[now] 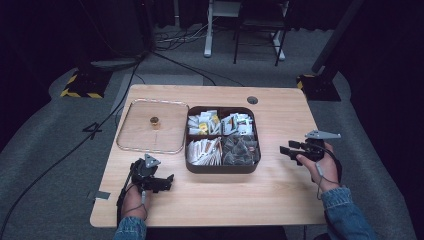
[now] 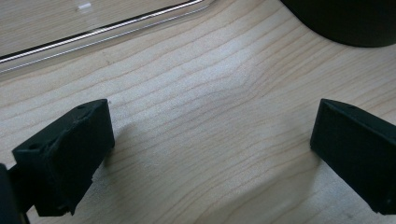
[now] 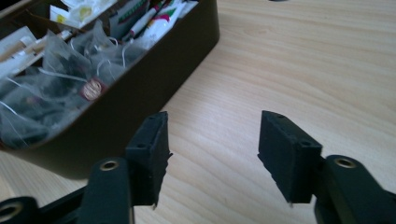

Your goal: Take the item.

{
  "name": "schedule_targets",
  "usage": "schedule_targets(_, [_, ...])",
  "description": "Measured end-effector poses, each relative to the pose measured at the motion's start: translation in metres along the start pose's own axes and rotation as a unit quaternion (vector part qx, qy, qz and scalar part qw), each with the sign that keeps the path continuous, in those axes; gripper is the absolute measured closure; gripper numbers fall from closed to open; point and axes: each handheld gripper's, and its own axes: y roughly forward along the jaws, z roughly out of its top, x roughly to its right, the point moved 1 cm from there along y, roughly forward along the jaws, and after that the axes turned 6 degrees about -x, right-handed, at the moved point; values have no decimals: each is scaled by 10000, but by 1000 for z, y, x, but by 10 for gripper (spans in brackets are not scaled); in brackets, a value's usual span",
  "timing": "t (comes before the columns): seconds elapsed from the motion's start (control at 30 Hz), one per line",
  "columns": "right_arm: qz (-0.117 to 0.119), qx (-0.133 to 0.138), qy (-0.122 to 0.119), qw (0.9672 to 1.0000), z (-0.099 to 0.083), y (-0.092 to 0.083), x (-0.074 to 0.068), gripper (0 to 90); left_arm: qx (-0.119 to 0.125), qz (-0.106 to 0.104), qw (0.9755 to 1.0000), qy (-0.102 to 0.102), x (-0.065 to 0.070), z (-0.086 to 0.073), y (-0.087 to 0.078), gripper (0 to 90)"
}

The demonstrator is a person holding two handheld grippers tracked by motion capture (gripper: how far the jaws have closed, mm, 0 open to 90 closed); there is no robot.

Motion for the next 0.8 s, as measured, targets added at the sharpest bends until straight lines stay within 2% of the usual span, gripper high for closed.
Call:
schedule_targets(0.03, [49, -48, 6, 10000, 12, 1, -1, 451, -6, -3, 10000, 3, 0, 0, 0, 0])
schedule_targets(0.13, [40, -56, -45, 10000, 20, 2, -1, 453, 2, -8, 10000, -3, 0, 0, 0, 0])
schedule_targets(0.17, [52, -76, -18, 10000, 32, 4, -4, 464, 2, -21, 10000, -14, 0, 0, 0, 0])
schedule_targets(0.23, [46, -54, -23, 10000, 36, 4, -5, 467, 7, -21, 10000, -13, 0, 0, 0, 0])
schedule_targets(0.33, [8, -75, -144, 9999, 56, 10, -15, 475, 4, -20, 10000, -23, 0, 1, 0, 0])
schedule_targets(0.37, [8, -75, -144, 9999, 56, 10, -15, 475, 9, -18, 10000, -17, 0, 1, 1, 0])
schedule_targets(0.43, [26, -192, -139, 9997, 68, 17, -23, 483, 9, -17, 10000, -17, 0, 1, 1, 0])
schedule_targets(0.7, [19, -267, -292, 9992, 94, 35, -37, 484, 0, -15, 10000, -19, 0, 1, 1, 0])
schedule_targets(0.8, [84, -328, -209, 9992, 103, 45, -40, 483, -1, -15, 10000, -20, 0, 1, 1, 0])
